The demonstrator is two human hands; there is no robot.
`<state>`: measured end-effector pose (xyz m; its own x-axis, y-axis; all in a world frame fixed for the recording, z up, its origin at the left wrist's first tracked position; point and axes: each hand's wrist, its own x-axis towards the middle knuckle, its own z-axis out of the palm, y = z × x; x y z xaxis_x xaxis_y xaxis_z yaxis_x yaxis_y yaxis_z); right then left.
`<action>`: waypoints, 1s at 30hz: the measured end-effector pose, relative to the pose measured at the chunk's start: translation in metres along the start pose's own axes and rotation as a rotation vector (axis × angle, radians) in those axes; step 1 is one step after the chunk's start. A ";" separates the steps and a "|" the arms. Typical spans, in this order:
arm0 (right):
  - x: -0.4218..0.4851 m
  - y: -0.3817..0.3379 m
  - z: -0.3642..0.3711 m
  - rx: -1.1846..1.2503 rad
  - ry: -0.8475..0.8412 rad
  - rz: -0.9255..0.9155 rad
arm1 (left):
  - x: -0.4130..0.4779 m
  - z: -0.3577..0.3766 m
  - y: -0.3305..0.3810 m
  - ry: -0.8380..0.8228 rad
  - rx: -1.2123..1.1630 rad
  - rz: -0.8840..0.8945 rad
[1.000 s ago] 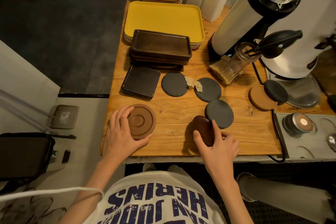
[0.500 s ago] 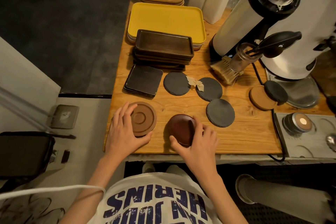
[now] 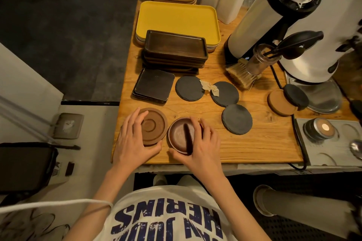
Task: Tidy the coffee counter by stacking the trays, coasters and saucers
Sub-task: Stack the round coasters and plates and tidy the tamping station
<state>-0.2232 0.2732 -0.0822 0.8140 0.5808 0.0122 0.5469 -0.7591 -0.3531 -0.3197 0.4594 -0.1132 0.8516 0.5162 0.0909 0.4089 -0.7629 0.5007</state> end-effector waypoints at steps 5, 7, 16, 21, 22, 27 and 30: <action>0.008 0.004 0.004 0.069 0.034 0.048 | 0.001 -0.001 0.002 -0.004 -0.006 0.010; 0.011 0.005 0.005 0.077 0.047 0.054 | 0.002 -0.001 0.002 -0.007 0.008 0.016; 0.017 0.008 0.009 0.087 0.079 0.051 | 0.004 0.000 0.002 -0.007 0.031 0.010; 0.014 0.020 0.000 0.176 0.091 0.023 | 0.003 -0.003 0.005 -0.006 0.019 0.001; 0.013 0.027 -0.005 0.196 0.103 0.029 | 0.003 -0.003 0.007 -0.005 0.011 -0.002; 0.013 0.077 -0.028 0.247 0.193 0.091 | 0.003 -0.007 0.015 0.050 -0.048 -0.052; 0.019 0.109 -0.040 0.261 0.196 0.137 | -0.002 -0.007 0.025 0.159 -0.153 -0.159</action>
<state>-0.1401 0.1893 -0.0832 0.9122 0.3922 0.1185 0.3822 -0.7106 -0.5907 -0.3136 0.4422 -0.0947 0.7138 0.6885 0.1286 0.4688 -0.6061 0.6426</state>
